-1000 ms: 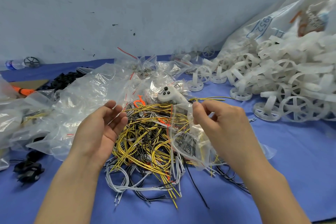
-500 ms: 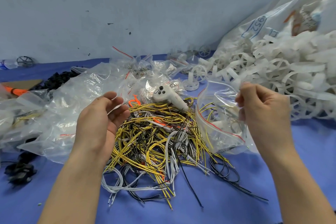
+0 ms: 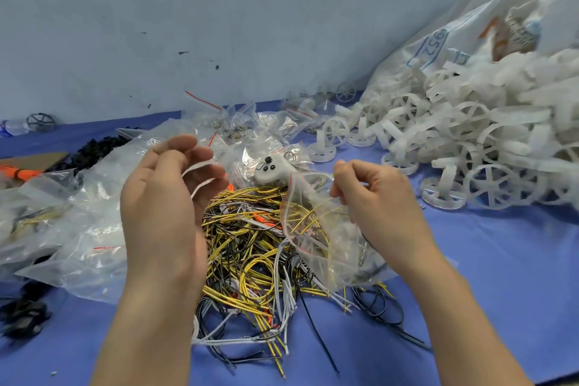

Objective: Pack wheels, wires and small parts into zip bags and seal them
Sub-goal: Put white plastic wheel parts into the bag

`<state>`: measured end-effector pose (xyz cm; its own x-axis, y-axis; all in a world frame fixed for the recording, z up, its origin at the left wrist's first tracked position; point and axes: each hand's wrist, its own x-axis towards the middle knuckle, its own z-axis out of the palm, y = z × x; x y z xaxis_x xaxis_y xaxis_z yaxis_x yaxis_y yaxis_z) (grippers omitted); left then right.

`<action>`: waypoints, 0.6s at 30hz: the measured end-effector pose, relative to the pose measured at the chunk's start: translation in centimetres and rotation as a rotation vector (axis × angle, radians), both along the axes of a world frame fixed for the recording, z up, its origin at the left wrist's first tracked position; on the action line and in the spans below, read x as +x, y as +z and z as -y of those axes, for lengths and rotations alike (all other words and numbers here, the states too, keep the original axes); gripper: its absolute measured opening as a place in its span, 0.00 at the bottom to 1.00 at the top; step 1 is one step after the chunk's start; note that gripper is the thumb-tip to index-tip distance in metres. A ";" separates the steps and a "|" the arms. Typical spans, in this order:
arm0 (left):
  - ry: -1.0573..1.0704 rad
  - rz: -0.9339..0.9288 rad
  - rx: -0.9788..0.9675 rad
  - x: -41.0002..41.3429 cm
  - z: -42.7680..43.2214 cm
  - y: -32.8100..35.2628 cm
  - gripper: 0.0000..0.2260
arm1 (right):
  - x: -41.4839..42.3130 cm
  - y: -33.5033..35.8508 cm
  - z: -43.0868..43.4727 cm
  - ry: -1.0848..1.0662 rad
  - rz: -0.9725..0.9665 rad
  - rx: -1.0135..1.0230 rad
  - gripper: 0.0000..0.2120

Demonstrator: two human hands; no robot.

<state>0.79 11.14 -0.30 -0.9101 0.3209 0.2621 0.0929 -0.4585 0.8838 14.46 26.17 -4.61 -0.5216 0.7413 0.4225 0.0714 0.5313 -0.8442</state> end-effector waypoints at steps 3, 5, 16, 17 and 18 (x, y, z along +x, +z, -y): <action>0.043 -0.078 -0.146 -1.6 -0.2 -0.8 0.13 | -0.1 0.2 -0.5 0.077 0.035 0.030 0.21; 0.011 -0.071 -0.274 -4.3 -1.5 -0.8 0.11 | -0.3 0.4 -0.7 0.124 0.038 0.037 0.22; -0.079 -0.248 -1.165 -15.7 -12.1 -4.0 0.15 | -0.5 0.0 -2.2 0.099 0.083 0.039 0.24; -0.102 -0.224 -1.153 -16.0 -12.5 -4.0 0.15 | -0.5 0.1 -2.3 0.102 0.081 0.039 0.24; -0.128 -0.176 -1.132 -16.1 -13.0 -3.9 0.15 | -0.5 0.1 -2.4 0.106 0.079 0.041 0.24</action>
<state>-15.31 24.11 -4.22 -0.8335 0.5407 -0.1141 0.2662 0.5737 0.7746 13.93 28.55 -4.54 -0.6293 0.6630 0.4056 0.0786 0.5734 -0.8155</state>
